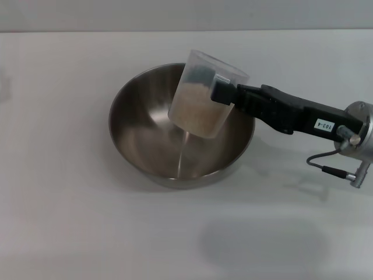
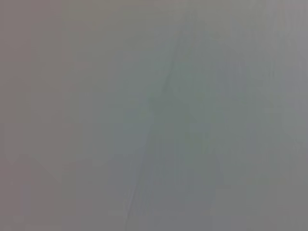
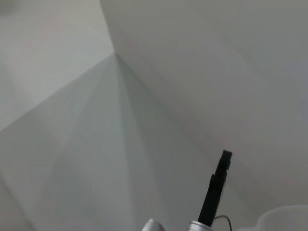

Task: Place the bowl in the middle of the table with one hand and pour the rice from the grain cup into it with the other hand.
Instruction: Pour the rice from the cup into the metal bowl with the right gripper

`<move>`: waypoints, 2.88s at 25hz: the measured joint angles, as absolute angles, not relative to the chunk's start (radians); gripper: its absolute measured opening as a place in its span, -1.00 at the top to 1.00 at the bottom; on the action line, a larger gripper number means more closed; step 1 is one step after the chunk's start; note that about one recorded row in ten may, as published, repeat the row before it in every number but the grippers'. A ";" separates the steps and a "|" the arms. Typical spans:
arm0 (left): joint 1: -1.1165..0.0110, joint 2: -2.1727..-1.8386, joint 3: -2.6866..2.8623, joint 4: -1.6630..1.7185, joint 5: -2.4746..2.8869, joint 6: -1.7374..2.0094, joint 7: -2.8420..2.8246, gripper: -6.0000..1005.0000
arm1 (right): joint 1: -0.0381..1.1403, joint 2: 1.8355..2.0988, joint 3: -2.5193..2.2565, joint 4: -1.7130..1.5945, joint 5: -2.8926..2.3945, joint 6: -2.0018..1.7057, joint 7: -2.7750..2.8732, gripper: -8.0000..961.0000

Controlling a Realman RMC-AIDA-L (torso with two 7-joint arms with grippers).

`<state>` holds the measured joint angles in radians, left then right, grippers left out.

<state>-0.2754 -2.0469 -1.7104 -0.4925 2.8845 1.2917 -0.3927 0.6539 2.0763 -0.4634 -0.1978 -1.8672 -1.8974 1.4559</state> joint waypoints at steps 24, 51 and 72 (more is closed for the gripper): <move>-0.288 -2.027 -1.681 -0.496 2.889 1.297 -0.393 -0.15 | 0.658 2.068 -0.494 -0.279 -1.733 -1.942 2.075 0.96; -0.291 -2.011 -1.657 -0.554 2.889 1.298 -0.382 -0.15 | 0.683 2.074 -0.525 -0.204 -1.672 -1.787 2.459 0.96; -0.278 -2.000 -1.655 -0.601 2.889 1.310 -0.382 -0.15 | 0.731 2.072 -0.584 -0.183 -1.678 -1.645 2.617 0.96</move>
